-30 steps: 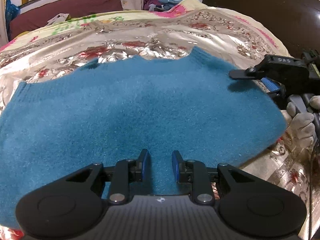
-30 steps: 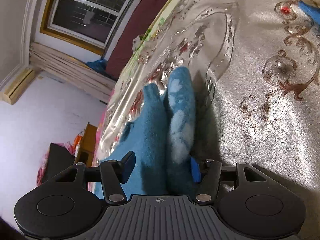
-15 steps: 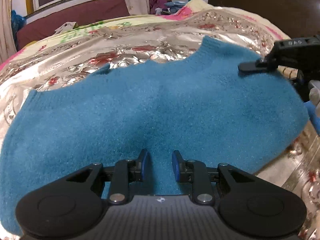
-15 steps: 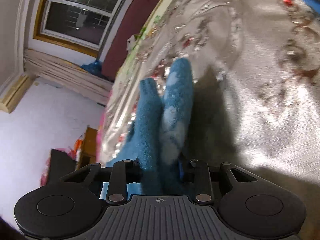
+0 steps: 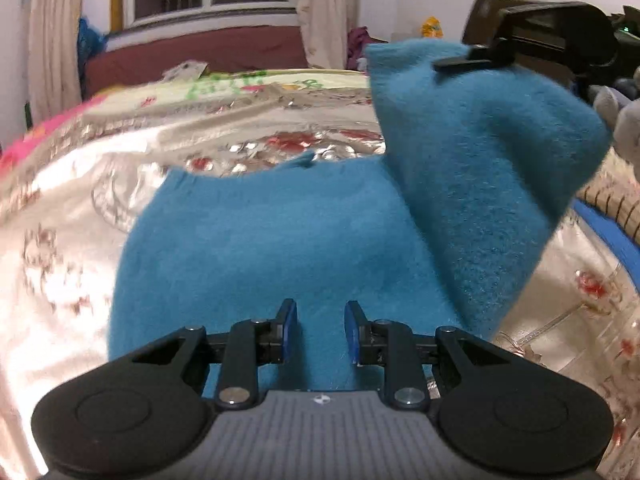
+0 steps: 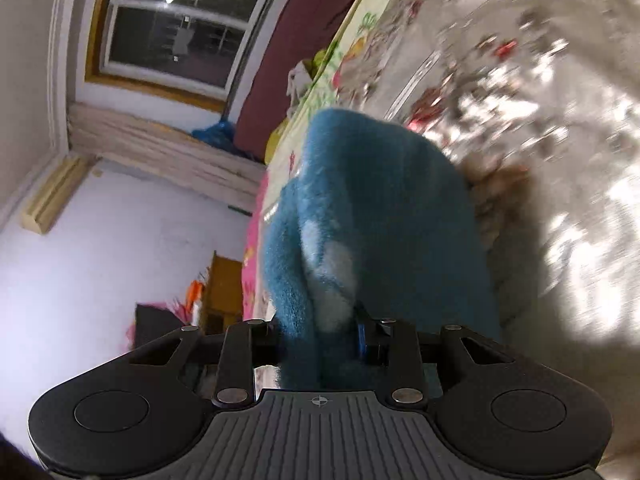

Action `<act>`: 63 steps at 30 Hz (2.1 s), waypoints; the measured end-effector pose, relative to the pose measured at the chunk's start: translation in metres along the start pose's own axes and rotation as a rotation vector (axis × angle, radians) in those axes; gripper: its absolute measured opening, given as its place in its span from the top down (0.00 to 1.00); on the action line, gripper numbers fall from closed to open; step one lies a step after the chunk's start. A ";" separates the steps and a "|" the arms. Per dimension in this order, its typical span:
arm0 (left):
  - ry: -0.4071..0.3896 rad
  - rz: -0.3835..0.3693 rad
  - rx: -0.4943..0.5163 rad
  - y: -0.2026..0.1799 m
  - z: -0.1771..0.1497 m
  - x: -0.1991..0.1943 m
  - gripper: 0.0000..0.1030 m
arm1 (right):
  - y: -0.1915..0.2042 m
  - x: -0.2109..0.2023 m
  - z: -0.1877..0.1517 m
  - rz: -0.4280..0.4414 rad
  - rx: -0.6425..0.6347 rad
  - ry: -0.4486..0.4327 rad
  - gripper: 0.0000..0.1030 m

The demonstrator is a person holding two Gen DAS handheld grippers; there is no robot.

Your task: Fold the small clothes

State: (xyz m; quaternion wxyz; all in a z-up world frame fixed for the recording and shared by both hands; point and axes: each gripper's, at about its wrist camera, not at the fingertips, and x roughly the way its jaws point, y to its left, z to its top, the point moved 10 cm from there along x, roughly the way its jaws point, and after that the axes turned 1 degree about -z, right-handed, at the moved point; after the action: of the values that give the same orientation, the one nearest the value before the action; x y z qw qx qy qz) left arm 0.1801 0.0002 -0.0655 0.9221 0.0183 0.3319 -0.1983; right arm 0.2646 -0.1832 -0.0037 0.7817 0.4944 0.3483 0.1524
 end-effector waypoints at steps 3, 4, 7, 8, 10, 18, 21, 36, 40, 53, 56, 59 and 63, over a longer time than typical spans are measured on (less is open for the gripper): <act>0.001 -0.041 -0.077 0.011 -0.002 -0.001 0.71 | 0.011 0.023 -0.019 -0.021 -0.009 0.024 0.71; -0.010 -0.045 -0.092 0.014 -0.002 -0.004 0.71 | 0.013 0.032 -0.024 -0.027 -0.011 0.032 0.71; -0.027 -0.049 -0.130 0.024 0.000 -0.010 0.71 | 0.018 0.053 -0.041 -0.049 -0.013 0.056 0.71; -0.024 -0.048 -0.142 0.027 -0.001 -0.010 0.71 | 0.017 0.060 -0.045 -0.057 -0.012 0.062 0.71; -0.012 -0.047 -0.153 0.029 -0.005 -0.011 0.71 | 0.016 0.068 -0.052 -0.069 -0.006 0.069 0.71; 0.012 -0.045 -0.160 0.029 -0.010 -0.009 0.71 | 0.015 0.085 -0.067 -0.108 -0.002 0.080 0.71; 0.013 -0.047 -0.177 0.035 -0.009 -0.008 0.71 | 0.017 0.089 -0.072 -0.122 -0.008 0.084 0.71; 0.044 -0.070 -0.270 0.054 -0.014 -0.003 0.71 | 0.029 0.132 -0.098 -0.200 -0.058 0.136 0.71; 0.033 -0.050 -0.300 0.063 -0.014 -0.009 0.71 | 0.027 0.148 -0.101 -0.226 -0.084 0.161 0.70; -0.190 0.068 -0.294 0.079 0.002 -0.093 0.64 | 0.051 0.153 -0.125 -0.128 -0.265 0.366 0.53; -0.220 0.086 -0.243 0.076 0.012 -0.096 0.60 | 0.061 0.148 -0.127 -0.128 -0.342 0.378 0.49; -0.228 0.125 -0.200 0.078 0.024 -0.091 0.58 | 0.071 0.137 -0.128 -0.101 -0.406 0.409 0.49; -0.156 0.118 -0.222 0.087 0.020 -0.062 0.55 | 0.078 0.137 -0.125 -0.171 -0.520 0.401 0.49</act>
State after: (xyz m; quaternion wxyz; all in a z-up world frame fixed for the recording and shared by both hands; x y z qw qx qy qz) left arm 0.1815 0.0991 -0.0204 0.9515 -0.0797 0.2774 -0.1066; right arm 0.2831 0.0162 -0.0231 0.8076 0.2076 0.4846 0.2642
